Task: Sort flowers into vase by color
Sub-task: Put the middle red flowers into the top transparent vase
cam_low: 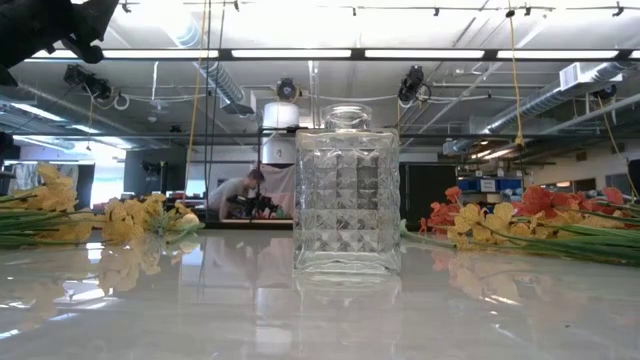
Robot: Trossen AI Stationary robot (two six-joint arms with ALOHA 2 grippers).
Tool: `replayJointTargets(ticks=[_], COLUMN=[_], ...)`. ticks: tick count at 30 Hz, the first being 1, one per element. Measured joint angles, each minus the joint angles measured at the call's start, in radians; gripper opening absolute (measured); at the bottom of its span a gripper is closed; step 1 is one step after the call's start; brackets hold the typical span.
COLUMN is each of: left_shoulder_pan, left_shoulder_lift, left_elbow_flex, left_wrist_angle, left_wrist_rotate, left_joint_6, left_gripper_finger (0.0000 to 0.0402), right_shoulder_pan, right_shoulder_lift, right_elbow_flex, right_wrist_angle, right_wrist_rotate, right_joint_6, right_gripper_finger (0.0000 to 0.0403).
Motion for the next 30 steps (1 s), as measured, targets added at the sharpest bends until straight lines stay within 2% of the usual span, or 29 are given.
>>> replayJointTargets(ticks=[3,6,9,11,13,15,17,22,27,30], left_shoulder_pan=[0.0,0.0,0.0,0.0,0.0,0.0,0.0,0.0,0.0,0.0], left_shoulder_lift=[0.0,0.0,0.0,0.0,0.0,0.0,0.0,0.0,0.0,0.0], left_elbow_flex=[0.0,0.0,0.0,0.0,0.0,0.0,0.0,0.0,0.0,0.0], left_wrist_angle=[0.0,0.0,0.0,0.0,0.0,0.0,0.0,0.0,0.0,0.004], left_wrist_rotate=[0.0,0.0,0.0,0.0,0.0,0.0,0.0,0.0,0.0,0.0], left_joint_6=[0.0,0.0,0.0,0.0,0.0,0.0,0.0,0.0,0.0,0.0], left_gripper_finger=[0.0231,0.0231,0.0231,0.0231,0.0231,0.0231,0.0231,0.0231,0.0231,0.0231], right_shoulder_pan=[-0.007,-0.032,-0.082,-0.14,-0.196,-0.239,-0.271,-0.334,-0.398,-0.422], right_shoulder_lift=[0.005,0.004,0.005,0.013,0.026,0.045,0.058,0.078,0.075,0.069], right_elbow_flex=[0.035,0.063,0.109,0.128,0.129,0.128,0.128,0.123,0.099,0.055], right_wrist_angle=[0.015,-0.043,-0.304,-0.492,-0.631,-0.701,-0.737,-0.831,-0.919,-0.959], right_wrist_rotate=[-0.139,-0.317,-0.514,-0.705,-0.884,-0.992,-1.044,-1.072,-1.228,-1.28], right_joint_6=[0.033,0.184,0.433,0.629,0.737,0.784,0.785,0.766,0.781,0.814], right_gripper_finger=[0.0168,0.0168,0.0168,0.0168,0.0168,0.0168,0.0168,0.0168,0.0168,0.0168])
